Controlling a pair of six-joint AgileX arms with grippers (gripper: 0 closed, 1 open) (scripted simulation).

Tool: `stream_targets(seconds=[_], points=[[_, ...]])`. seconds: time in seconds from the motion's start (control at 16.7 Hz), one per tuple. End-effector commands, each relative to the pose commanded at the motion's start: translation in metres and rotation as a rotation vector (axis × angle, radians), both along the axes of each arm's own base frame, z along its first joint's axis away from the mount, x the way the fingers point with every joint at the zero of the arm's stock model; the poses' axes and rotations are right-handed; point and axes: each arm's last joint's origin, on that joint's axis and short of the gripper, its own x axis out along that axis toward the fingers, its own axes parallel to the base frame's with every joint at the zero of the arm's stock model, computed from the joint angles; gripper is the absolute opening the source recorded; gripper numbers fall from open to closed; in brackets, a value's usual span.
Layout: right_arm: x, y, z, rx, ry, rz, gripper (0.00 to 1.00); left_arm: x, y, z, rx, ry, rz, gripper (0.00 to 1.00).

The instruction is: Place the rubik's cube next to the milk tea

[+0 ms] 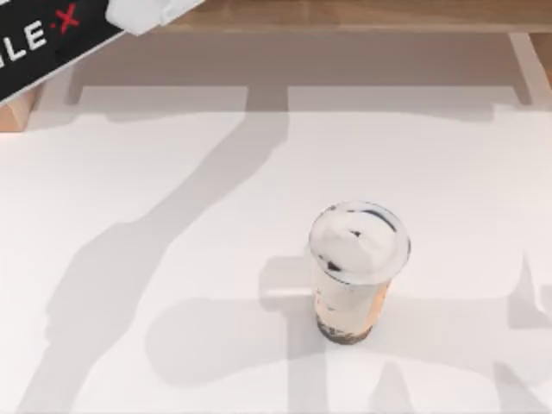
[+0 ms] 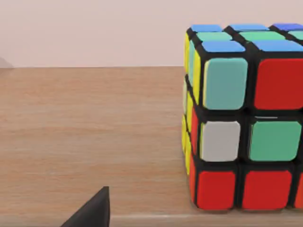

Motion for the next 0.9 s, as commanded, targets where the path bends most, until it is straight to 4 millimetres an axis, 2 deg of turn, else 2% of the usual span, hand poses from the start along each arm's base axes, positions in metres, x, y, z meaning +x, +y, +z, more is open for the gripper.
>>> stream_targets(seconds=[0.18,0.6,0.9], points=[[0.0,0.0,0.0,0.0,0.0,0.0,1.0,0.006,-0.016,-0.003,-0.007,-0.009,0.003,1.0],[0.0,0.0,0.0,0.0,0.0,0.0,1.0,0.01,-0.016,-0.004,-0.005,-0.006,0.004,1.0],[0.0,0.0,0.0,0.0,0.0,0.0,1.0,0.04,-0.02,-0.002,-0.009,-0.011,0.003,1.0]])
